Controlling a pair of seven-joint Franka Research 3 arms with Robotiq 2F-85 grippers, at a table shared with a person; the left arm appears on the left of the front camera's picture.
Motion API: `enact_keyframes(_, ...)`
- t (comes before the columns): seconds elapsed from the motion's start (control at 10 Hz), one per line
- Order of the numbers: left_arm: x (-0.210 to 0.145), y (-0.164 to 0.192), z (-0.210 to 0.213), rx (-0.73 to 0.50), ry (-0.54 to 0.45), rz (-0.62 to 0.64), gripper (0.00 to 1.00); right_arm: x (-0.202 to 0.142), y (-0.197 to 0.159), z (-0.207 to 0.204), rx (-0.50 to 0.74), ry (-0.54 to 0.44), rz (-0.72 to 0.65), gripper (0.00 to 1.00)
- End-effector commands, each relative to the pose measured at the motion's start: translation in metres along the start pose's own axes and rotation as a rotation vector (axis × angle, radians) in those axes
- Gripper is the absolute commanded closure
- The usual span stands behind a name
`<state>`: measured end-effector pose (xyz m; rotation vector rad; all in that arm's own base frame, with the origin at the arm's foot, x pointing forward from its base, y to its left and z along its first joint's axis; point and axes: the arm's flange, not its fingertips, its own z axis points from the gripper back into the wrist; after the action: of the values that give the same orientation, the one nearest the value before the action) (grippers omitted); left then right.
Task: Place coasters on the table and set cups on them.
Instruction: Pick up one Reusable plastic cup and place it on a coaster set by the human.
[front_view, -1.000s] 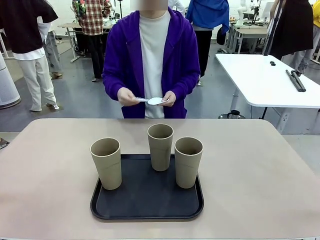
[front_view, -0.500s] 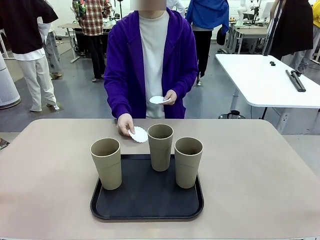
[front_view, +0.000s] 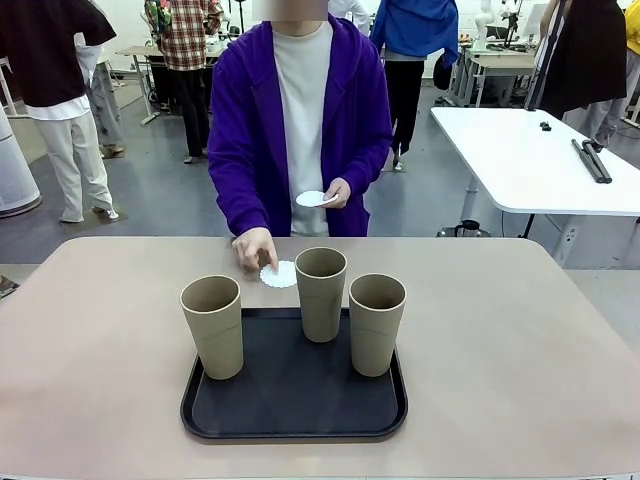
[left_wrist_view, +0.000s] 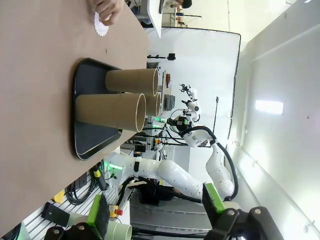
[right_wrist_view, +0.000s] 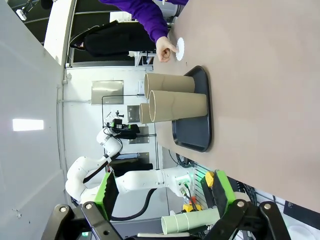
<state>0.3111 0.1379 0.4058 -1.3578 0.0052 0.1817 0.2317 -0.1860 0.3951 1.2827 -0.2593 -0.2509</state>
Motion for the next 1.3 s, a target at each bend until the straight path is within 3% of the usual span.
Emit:
enact_keyframes(0.0, 0.0010, -0.0008, 0.0012, -0.005, 0.004, -0.014, 0.00, 0.0005, -0.0009, 0.0000, 0.011, 0.000, -0.003, 0.00)
enact_keyframes(1.2, 0.0010, -0.0008, 0.0012, -0.005, 0.004, -0.014, 0.00, 0.0005, -0.0009, 0.0000, 0.011, 0.000, -0.003, 0.00)
